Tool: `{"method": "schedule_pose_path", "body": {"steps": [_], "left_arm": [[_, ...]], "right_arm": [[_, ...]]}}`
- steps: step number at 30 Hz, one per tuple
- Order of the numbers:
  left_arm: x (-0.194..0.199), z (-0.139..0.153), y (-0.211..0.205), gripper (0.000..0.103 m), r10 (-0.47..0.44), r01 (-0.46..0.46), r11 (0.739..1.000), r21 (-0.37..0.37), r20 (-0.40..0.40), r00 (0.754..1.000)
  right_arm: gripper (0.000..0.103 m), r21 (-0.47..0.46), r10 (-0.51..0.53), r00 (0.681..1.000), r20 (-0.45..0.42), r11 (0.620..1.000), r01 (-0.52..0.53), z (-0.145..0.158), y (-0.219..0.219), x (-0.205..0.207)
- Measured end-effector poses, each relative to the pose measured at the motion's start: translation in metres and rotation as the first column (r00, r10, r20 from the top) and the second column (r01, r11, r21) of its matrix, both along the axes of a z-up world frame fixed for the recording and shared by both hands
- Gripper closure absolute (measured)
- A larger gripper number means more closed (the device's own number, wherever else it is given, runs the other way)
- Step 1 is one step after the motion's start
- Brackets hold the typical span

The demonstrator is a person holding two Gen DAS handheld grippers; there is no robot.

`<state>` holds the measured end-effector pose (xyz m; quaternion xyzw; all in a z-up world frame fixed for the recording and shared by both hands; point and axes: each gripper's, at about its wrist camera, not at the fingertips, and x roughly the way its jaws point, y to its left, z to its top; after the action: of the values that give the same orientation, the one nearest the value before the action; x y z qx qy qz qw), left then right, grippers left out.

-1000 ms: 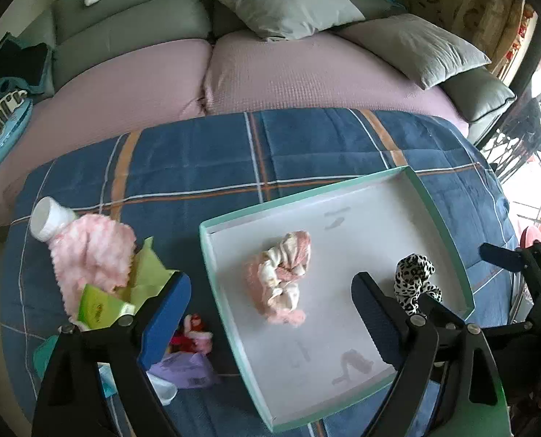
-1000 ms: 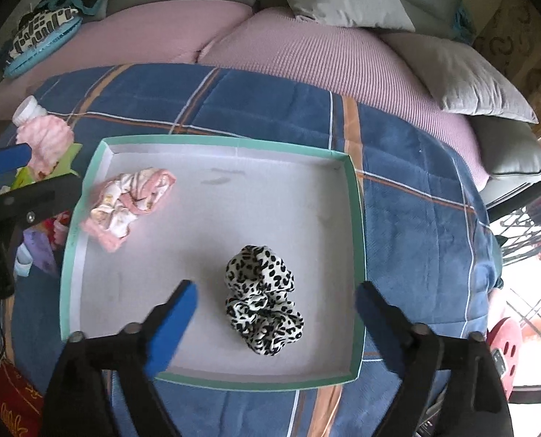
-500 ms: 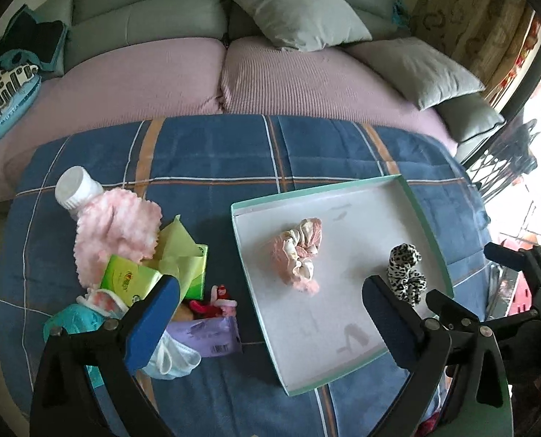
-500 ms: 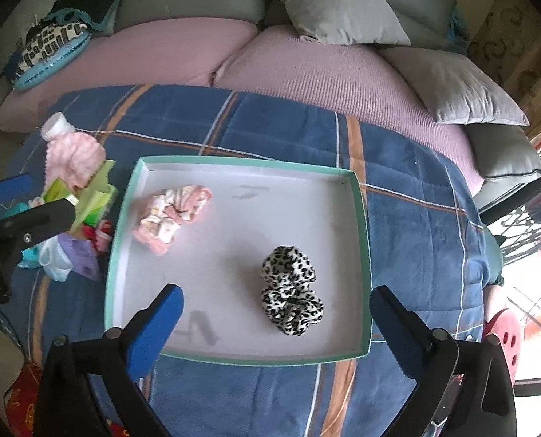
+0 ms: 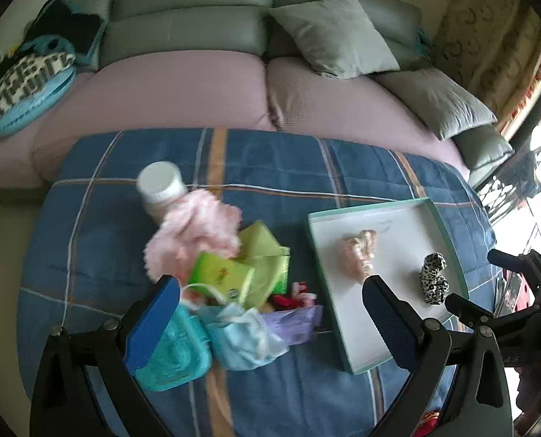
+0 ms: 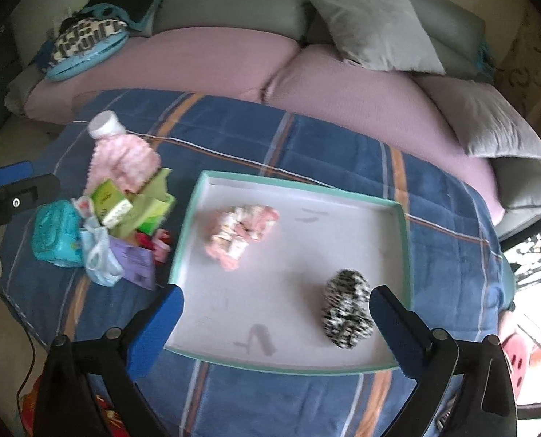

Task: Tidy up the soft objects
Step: 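Move both tools back toward the pile of items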

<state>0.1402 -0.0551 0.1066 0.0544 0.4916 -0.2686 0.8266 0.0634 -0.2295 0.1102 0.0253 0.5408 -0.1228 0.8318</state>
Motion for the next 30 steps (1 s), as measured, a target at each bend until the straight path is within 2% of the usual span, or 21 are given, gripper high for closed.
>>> {"method": "schedule_pose_path", "body": {"steps": [7, 10, 14, 20, 23, 27, 30], "left_arm": [[0.016, -0.004, 0.04, 0.003, 0.053, -0.053, 0.999, 0.013, -0.01, 0.999], [0.015, -0.01, 0.044, 0.003, 0.05, -0.05, 0.999, 0.016, -0.035, 0.998], [0.012, -0.017, 0.047, 0.003, 0.077, -0.075, 0.996, 0.056, -0.041, 0.996], [-0.005, -0.022, 0.04, 0.003, 0.143, -0.14, 0.989, 0.046, -0.05, 0.989], [-0.012, -0.027, 0.037, 0.003, 0.191, -0.192, 0.981, -0.01, -0.09, 0.978], [-0.022, -0.039, 0.038, 0.003, 0.273, -0.284, 0.957, -0.062, -0.143, 0.951], [-0.031, -0.055, 0.037, 0.003, 0.32, -0.335, 0.94, -0.064, -0.179, 0.93]], "right_arm": [[0.0, 0.045, 0.082, 0.996, 0.019, 0.996, -0.083, -0.004, 0.04, 0.026], [0.002, 0.064, 0.114, 0.993, 0.016, 0.991, -0.115, -0.011, 0.057, 0.036], [0.003, 0.1, 0.152, 0.988, 0.019, 0.983, -0.153, -0.023, 0.075, 0.044], [0.015, 0.063, 0.201, 0.98, 0.003, 0.978, -0.2, -0.039, 0.094, 0.052], [0.018, 0.067, 0.226, 0.974, 0.008, 0.972, -0.226, -0.046, 0.099, 0.051], [0.02, 0.061, 0.24, 0.971, 0.009, 0.969, -0.241, -0.056, 0.096, 0.047], [0.02, 0.079, 0.226, 0.974, 0.024, 0.971, -0.227, -0.062, 0.088, 0.043]]}}
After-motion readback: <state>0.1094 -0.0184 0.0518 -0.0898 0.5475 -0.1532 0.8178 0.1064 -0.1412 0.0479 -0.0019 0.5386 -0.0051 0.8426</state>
